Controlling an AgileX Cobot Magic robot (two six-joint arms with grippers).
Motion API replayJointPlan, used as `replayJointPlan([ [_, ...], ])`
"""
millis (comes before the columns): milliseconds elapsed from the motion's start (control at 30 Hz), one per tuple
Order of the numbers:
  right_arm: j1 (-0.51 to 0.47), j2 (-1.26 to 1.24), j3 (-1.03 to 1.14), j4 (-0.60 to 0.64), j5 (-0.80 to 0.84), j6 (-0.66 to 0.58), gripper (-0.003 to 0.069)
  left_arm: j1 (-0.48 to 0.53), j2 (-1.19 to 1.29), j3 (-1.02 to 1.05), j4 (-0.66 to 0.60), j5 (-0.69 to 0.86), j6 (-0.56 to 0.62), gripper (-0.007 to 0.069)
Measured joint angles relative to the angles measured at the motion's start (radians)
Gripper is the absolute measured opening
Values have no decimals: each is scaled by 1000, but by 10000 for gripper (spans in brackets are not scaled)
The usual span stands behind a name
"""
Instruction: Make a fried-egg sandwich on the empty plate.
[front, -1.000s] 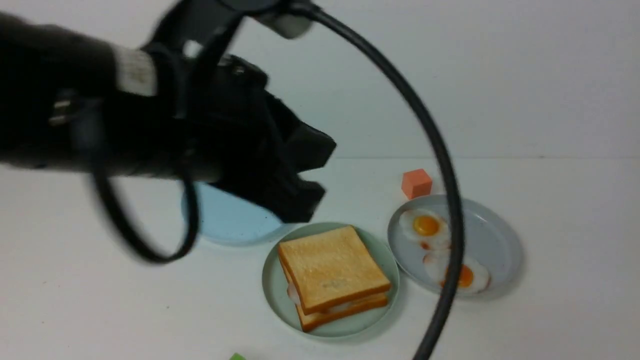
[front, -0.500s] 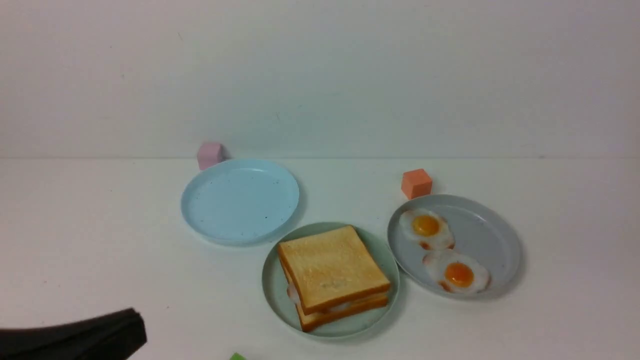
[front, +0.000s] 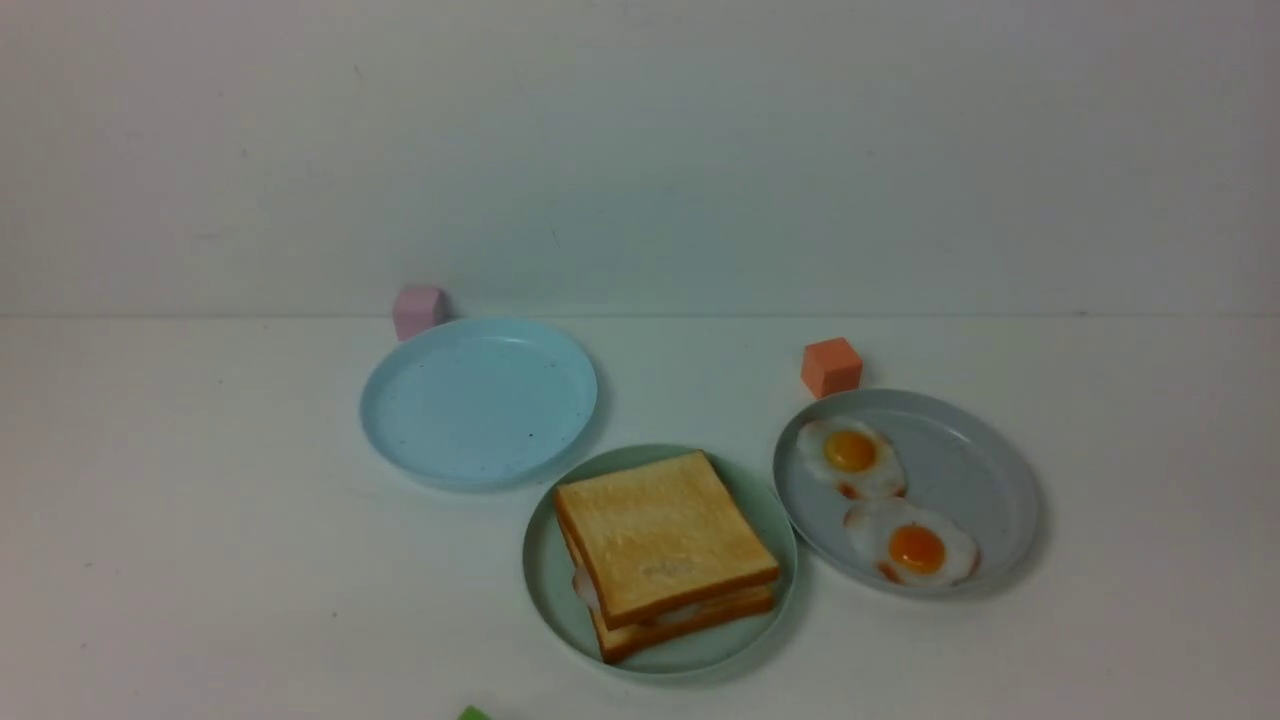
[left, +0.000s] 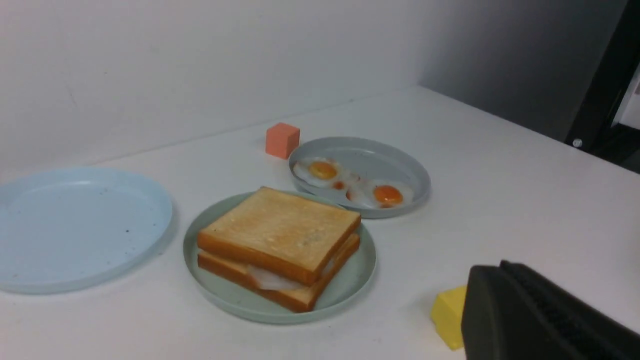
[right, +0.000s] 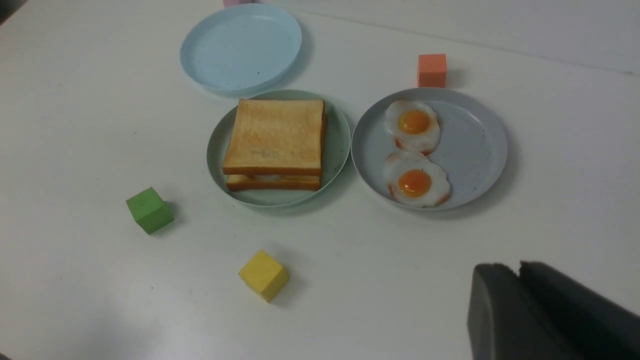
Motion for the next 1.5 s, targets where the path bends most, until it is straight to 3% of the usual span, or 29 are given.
replayJointPlan([
  [367,-293,-77,58,-2,-41,-14,59,0,0,15,0,20,0,-13],
  [467,-435,-188,255,-1,-282,-60,-3,0,0,15,0,20,0,-13],
  [600,-574,-301,527,32,-566,-83,-11,0,0,15,0,20,0,-13],
  [633,-635,-354,668,56,-701,-86,-11,0,0,15,0,20,0,-13],
  [767,-728,-452,956,112,-878,-86,-11,0,0,15,0,20,0,-13],
  [967,-755,-531,1148,140,-943,-83,-11,0,0,15,0,20,0,-8],
  [1500,-763,-548,1148,150,-887,-83,-9,0,0,15,0,24,0,2],
])
